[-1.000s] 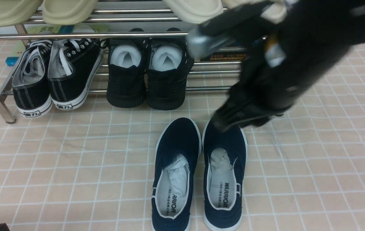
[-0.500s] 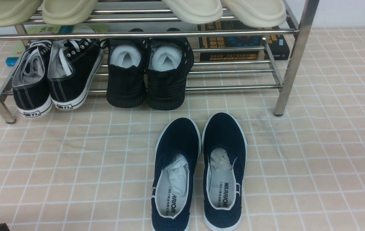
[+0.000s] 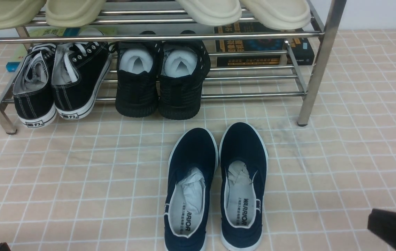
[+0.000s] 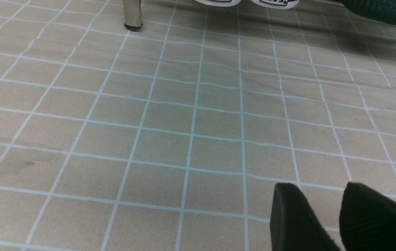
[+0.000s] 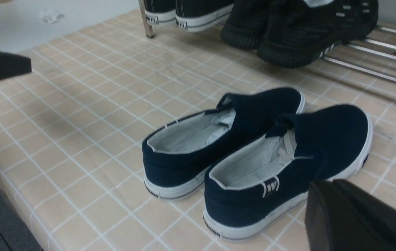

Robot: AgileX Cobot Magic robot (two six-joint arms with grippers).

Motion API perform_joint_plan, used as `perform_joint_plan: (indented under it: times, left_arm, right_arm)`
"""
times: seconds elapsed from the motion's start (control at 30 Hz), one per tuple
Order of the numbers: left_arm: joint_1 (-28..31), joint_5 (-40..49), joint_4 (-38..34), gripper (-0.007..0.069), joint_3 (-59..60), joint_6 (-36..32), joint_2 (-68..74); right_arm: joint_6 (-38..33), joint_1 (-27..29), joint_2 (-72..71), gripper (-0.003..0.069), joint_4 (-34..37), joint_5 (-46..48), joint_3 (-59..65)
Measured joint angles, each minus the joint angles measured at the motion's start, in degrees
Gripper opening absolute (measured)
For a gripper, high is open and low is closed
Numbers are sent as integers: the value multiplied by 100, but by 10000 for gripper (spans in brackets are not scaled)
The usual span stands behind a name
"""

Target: Take the shoes off the shelf from the light coffee tablecloth by hand.

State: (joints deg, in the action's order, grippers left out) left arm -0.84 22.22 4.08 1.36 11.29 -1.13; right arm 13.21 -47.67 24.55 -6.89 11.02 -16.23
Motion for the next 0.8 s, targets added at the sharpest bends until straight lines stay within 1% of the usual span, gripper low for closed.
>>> perform_joint_plan:
  times: [0.63, 0.73, 0.8]
  left_arm:
    - [0, 0, 0, 240, 0, 0, 0]
    - [0, 0, 0, 240, 0, 0, 0]
    - [0, 0, 0, 240, 0, 0, 0]
  right_arm:
    - [-31, 0, -2, 2, 51, 41, 215]
    - [-266, 19, -79, 2, 219, 41, 278]
    - [-745, 225, -307, 3, 639, 14, 444]
